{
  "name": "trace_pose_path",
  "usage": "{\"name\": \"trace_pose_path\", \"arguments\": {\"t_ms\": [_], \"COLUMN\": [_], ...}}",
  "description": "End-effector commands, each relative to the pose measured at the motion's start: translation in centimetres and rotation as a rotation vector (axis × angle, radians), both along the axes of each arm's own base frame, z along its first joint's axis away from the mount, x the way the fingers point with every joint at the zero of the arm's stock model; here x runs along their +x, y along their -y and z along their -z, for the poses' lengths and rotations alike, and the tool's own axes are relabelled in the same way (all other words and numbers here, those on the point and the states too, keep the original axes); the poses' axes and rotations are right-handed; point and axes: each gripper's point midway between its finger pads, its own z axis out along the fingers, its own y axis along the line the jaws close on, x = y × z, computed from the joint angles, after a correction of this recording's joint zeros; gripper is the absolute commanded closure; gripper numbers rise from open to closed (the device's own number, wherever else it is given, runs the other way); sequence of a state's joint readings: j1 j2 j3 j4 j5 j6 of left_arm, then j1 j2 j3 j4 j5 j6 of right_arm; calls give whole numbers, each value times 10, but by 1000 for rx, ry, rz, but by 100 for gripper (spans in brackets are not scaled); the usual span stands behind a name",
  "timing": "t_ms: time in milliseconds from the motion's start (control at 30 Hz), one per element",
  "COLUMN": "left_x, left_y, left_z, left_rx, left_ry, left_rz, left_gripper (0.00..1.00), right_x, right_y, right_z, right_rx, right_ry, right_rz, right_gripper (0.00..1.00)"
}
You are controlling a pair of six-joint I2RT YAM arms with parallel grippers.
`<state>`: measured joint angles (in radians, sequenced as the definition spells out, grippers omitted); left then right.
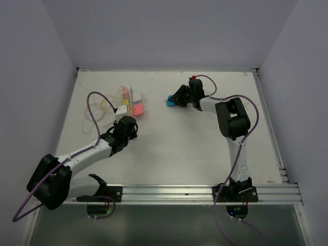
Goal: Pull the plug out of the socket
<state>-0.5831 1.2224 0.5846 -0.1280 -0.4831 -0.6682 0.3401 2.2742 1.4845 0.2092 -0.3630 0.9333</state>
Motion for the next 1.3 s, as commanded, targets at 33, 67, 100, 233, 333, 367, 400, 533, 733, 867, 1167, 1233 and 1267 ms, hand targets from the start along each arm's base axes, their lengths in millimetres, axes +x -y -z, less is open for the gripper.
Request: {"name": "trace_pose_path", "arguments": {"t_ms": [33, 67, 100, 233, 333, 367, 400, 533, 733, 867, 1167, 1233, 1267], "left_x": [3, 2, 2, 1, 0, 0, -1, -1, -3, -4, -11, -12, -12], "left_y": [10, 9, 9, 11, 13, 13, 14, 19, 25, 31, 36, 37, 37], "left_z": [-3, -2, -3, -4, -4, -5, -5, -7, -7, -11, -3, -2, -2], "left_rx": [-6, -5, -5, -11, -12, -8, -5, -9, -11, -15, -14, -18, -19], "left_ry": [-8, -11, -9, -6, -3, -1, -3, 3, -2, 3, -30, -31, -32], "left_rz": [46, 47, 49, 59, 77, 85, 89, 128, 183, 231, 271, 279, 280], "left_gripper": [100, 100, 100, 100, 100, 100, 100, 100, 100, 100, 100, 100, 100], "right_x": [4, 4, 1, -6, -15, -21, -26, -51, -88, -106, -168, -177, -178], "right_y": [6, 9, 13, 29, 51, 58, 62, 84, 116, 101, 6, -18, -24], "right_z": [-3, -5, -1, -1, -4, -2, -9, -16, -36, -58, -83, -89, -91], "right_rx": [0, -4, -14, -72, -157, -180, -193, -309, -411, -287, 9, 77, 96], "right_ry": [-4, 1, -9, -15, -25, -50, -45, -49, -16, 53, 146, 172, 179], "right_rz": [6, 13, 25, 42, 74, 80, 80, 66, 105, 73, -156, -197, -208], "right_gripper": [55, 49, 36, 9, 1, 1, 1, 1, 1, 1, 1, 2, 3]}}
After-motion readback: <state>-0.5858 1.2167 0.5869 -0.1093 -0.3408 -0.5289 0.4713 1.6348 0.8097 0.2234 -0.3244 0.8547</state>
